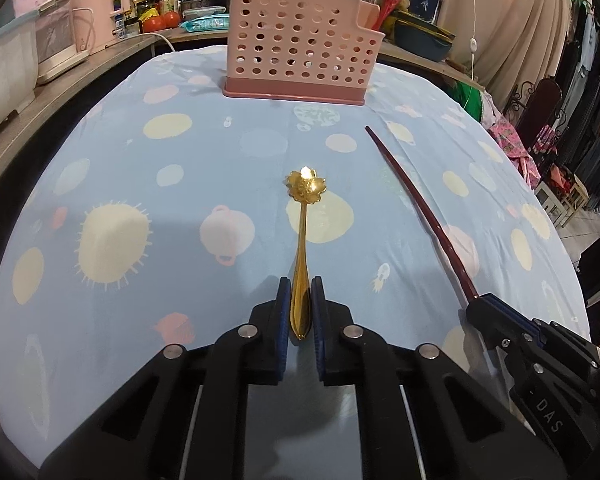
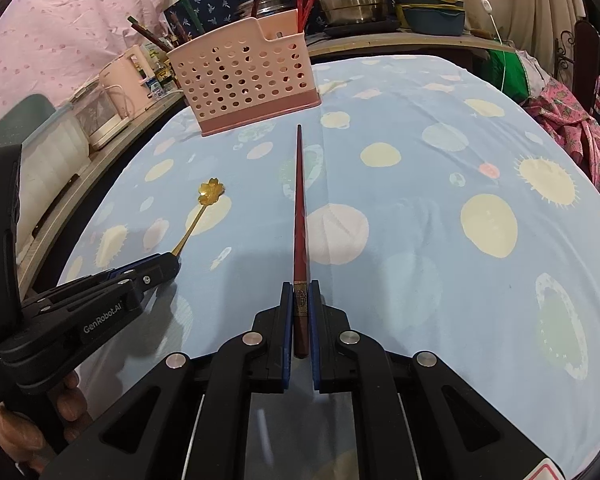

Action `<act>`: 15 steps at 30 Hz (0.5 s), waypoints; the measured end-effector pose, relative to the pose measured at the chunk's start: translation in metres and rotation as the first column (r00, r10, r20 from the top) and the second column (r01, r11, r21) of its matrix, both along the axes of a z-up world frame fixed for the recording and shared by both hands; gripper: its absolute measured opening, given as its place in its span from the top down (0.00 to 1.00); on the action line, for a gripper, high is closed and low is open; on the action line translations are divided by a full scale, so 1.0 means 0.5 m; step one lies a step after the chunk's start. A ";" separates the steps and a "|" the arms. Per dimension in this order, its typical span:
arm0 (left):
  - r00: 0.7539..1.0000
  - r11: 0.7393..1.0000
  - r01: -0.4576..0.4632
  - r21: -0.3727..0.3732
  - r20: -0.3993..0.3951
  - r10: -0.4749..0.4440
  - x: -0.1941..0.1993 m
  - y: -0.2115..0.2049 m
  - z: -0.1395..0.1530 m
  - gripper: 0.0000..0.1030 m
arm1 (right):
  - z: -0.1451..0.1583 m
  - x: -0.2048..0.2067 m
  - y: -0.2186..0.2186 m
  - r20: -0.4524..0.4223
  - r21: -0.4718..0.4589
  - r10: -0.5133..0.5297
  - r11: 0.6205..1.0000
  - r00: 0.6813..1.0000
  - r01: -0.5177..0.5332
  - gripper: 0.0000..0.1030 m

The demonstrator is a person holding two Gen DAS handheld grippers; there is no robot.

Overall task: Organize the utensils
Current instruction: 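Grasp the dark red chopstick with the right tool while the left tool grasps the gold spoon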

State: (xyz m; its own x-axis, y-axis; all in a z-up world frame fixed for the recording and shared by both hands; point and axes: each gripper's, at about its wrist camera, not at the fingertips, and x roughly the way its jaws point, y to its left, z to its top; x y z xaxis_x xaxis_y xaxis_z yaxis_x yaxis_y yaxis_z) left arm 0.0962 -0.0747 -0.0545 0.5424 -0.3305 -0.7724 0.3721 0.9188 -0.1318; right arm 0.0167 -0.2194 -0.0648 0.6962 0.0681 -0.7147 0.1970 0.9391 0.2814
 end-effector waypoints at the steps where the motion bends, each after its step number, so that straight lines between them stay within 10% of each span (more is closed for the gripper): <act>1: 1.000 1.000 -0.001 -0.005 0.005 0.001 -0.002 0.004 0.006 0.90 | 0.002 -0.002 0.001 0.002 0.000 0.002 1.000 1.000 -0.002 0.93; 15: 0.997 0.997 -0.016 -0.072 0.071 0.021 -0.006 0.035 0.101 1.00 | 0.083 -0.023 0.004 0.096 0.031 0.010 0.999 0.995 -0.013 0.93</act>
